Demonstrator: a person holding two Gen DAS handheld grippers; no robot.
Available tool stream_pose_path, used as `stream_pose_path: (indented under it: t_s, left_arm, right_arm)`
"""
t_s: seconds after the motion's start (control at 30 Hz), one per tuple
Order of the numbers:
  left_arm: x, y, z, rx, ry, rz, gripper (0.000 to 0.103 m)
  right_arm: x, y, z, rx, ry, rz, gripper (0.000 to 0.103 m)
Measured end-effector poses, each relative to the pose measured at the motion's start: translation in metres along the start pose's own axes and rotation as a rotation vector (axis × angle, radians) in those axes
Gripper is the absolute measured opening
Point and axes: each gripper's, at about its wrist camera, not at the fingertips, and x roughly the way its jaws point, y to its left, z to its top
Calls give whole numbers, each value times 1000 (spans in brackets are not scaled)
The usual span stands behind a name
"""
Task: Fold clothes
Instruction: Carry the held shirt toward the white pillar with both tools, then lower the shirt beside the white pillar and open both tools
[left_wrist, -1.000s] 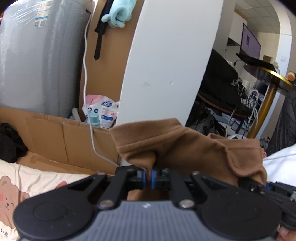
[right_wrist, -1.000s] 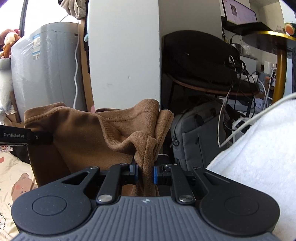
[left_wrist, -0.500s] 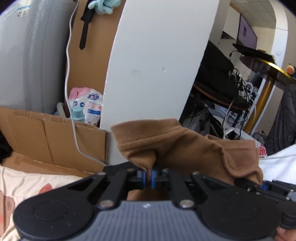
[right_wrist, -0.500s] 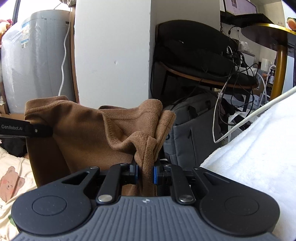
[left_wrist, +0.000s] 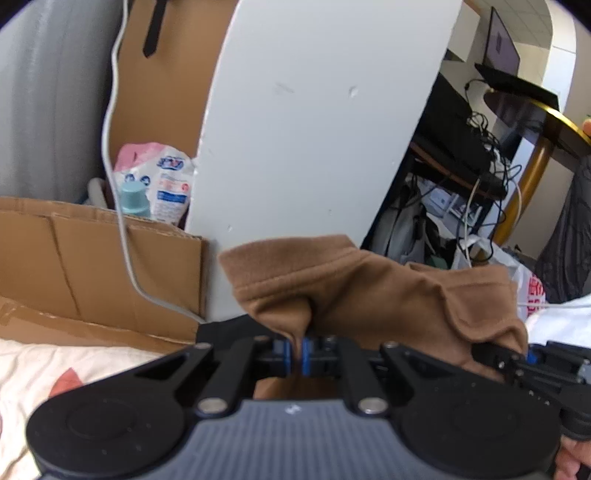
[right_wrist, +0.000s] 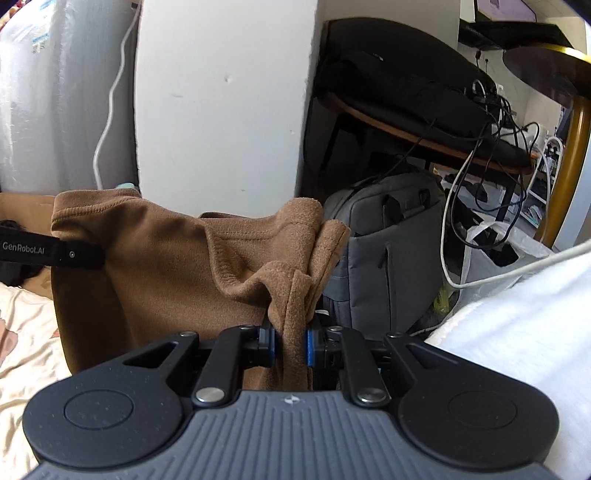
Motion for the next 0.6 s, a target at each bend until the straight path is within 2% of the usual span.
stream_pose_path:
  t_s: [0.23,0.6]
  left_arm:
    - [44,12,2,12,38,-13,6]
    - [116,44,-5,-18,98,-74,6]
  right_arm:
    - [46,-1,2,-2,50,-15,16]
    - [111,-3,-12,-9,141,-27,16]
